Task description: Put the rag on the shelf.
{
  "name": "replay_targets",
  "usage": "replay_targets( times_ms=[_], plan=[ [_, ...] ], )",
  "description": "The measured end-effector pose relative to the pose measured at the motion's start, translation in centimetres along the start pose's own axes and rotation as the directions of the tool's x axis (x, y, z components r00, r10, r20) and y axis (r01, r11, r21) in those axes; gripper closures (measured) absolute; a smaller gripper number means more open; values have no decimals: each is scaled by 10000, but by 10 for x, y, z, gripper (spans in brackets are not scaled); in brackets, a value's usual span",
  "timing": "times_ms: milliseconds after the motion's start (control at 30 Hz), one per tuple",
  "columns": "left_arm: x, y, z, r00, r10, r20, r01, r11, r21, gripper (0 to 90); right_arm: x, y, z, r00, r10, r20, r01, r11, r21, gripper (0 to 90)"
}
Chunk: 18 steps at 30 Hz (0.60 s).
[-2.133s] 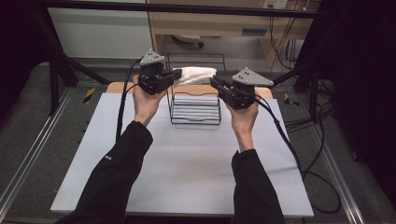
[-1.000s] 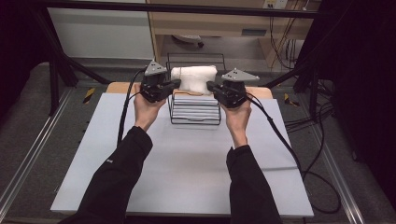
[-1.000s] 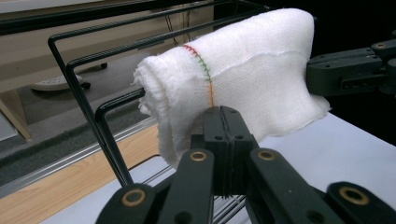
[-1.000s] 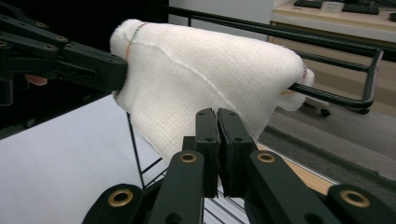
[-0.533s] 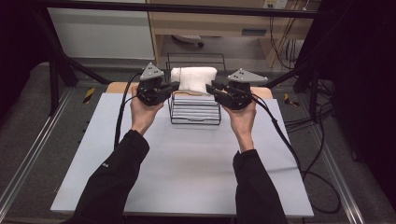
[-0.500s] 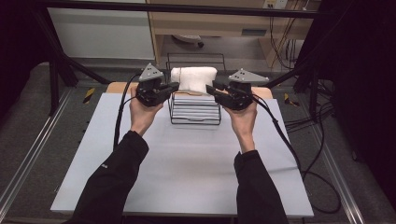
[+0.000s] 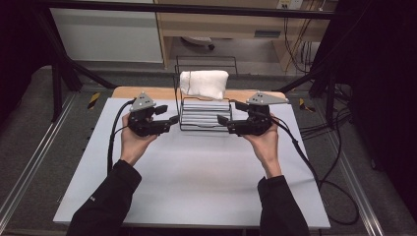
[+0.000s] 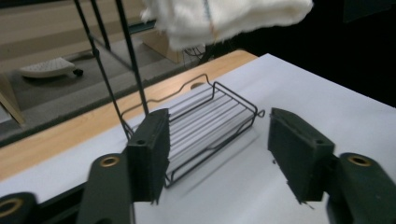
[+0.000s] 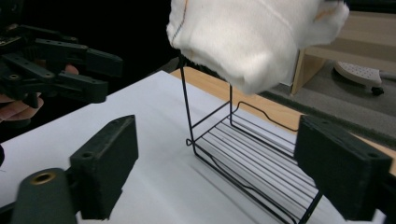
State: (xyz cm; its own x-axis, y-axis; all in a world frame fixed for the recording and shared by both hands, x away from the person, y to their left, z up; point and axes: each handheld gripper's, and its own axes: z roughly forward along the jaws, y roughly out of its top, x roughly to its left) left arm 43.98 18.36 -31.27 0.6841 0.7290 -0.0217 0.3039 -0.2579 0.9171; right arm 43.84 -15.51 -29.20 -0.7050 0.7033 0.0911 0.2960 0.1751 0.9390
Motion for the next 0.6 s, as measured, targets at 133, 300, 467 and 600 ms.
replay_targets(
  times_ms=[133,300,467,600],
  plan=[
    [2,-21,-9,10000,-25,-71,26,9998,222,240,-2,-13,-1,9998,162,-65,-160,9993,331,68],
    [5,-46,-19,9999,82,-147,-73,9982,591,144,-4,-29,-5,9999,118,-68,-114,9986,516,32],
    [5,-64,-27,10000,-1,-69,6,9966,825,119,-6,-45,-10,9996,119,-257,-100,9974,720,11],
    [4,-80,-33,10000,-87,7,86,9955,939,104,-9,-63,-17,9991,191,-381,-154,9953,956,5]
  ],
)
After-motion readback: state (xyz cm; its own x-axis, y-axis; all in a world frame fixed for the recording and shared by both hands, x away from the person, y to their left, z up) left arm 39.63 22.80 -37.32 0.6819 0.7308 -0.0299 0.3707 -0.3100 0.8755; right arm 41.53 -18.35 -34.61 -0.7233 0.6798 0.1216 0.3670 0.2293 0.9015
